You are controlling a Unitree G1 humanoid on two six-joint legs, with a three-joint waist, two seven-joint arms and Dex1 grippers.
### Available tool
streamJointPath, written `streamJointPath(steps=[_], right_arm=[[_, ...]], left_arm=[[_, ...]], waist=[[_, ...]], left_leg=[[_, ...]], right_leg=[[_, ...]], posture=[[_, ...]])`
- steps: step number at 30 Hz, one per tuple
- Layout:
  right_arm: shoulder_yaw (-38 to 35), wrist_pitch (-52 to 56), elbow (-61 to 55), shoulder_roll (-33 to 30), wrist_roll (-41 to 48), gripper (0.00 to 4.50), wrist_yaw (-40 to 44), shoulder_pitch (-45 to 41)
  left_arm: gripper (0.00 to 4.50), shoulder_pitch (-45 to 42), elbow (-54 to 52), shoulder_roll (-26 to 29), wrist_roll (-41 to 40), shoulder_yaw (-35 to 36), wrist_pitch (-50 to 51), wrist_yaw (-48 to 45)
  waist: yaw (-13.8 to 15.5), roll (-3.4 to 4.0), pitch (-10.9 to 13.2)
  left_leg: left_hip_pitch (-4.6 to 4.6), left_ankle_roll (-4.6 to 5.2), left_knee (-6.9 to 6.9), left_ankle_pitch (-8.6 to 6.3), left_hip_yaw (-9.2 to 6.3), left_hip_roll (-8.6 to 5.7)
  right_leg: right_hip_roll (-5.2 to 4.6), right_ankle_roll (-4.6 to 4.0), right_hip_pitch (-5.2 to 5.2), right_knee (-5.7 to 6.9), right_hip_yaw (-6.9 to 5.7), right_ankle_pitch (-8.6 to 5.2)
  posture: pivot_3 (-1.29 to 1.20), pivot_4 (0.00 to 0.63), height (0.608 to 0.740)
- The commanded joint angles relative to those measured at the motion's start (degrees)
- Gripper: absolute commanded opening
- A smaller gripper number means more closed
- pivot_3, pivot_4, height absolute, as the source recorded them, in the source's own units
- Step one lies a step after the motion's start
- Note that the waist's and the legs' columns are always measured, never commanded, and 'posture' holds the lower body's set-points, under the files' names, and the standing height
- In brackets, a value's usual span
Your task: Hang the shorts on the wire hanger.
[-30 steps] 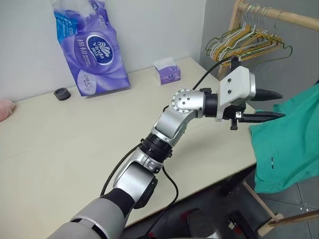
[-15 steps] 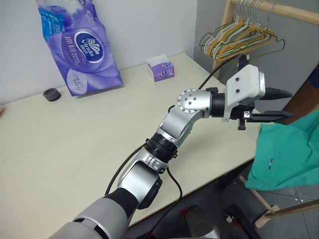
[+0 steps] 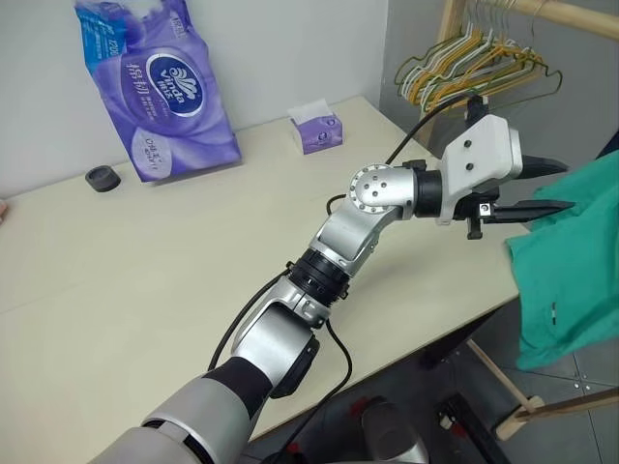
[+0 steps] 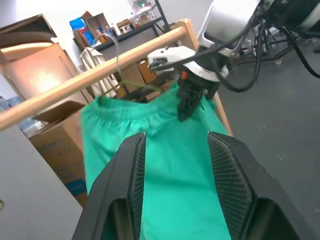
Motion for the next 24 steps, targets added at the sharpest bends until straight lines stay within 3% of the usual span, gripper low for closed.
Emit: streamJointPath(steps=[1, 6, 12, 24], right_arm=[[2.1, -1.0, 2.4, -1.8, -5.7, 0.0, 3.1, -4.0], [5.6, 3.3, 7.0, -1.3, -11.2, 0.0, 7.5, -9.3], [6.7, 3.8, 7.9, -1.7, -11.9, 0.0, 12.4, -7.2], [3.6, 3.8, 5.2, 0.6, -7.7, 0.0, 10.4, -2.9]], left_arm=[[2.05, -2.0, -0.7, -2.3, 0.1, 0.6, -1.5, 0.4], [2.05, -2.4, -0.1, -2.4, 0.3, 0.6, -2.0, 0.5], [2.05, -3.5, 1.2, -3.1, -0.1, 0.6, -2.1, -0.1], [2.05, -11.0, 12.5, -8.6, -0.2, 0.7, -6.9, -0.9]], waist=[[0.0, 0.07, 0.0], [-0.1, 0.11, 0.1], [-0.1, 0.09, 0.1], [-0.4, -0.09, 0.2]], left_leg=[[0.01, 0.01, -0.01, 0.0, 0.07, 0.0], [0.13, 0.1, -0.01, -0.06, 0.31, 0.0], [0.22, 0.14, 0.03, -0.08, 0.49, 0.02], [0.2, 0.16, 0.02, -0.09, 0.47, 0.03]], right_leg=[[0.0, -0.03, 0.0, 0.0, 0.06, 0.02], [-0.01, 0.04, 0.0, 0.01, 0.33, 0.13], [0.0, 0.3, 0.02, 0.01, 0.5, 0.1], [0.0, 0.3, 0.02, 0.0, 0.49, 0.1]], posture=[[-0.55, 0.151, 0.74], [-0.54, 0.149, 0.74], [-0.54, 0.151, 0.74], [-0.55, 0.151, 0.74]])
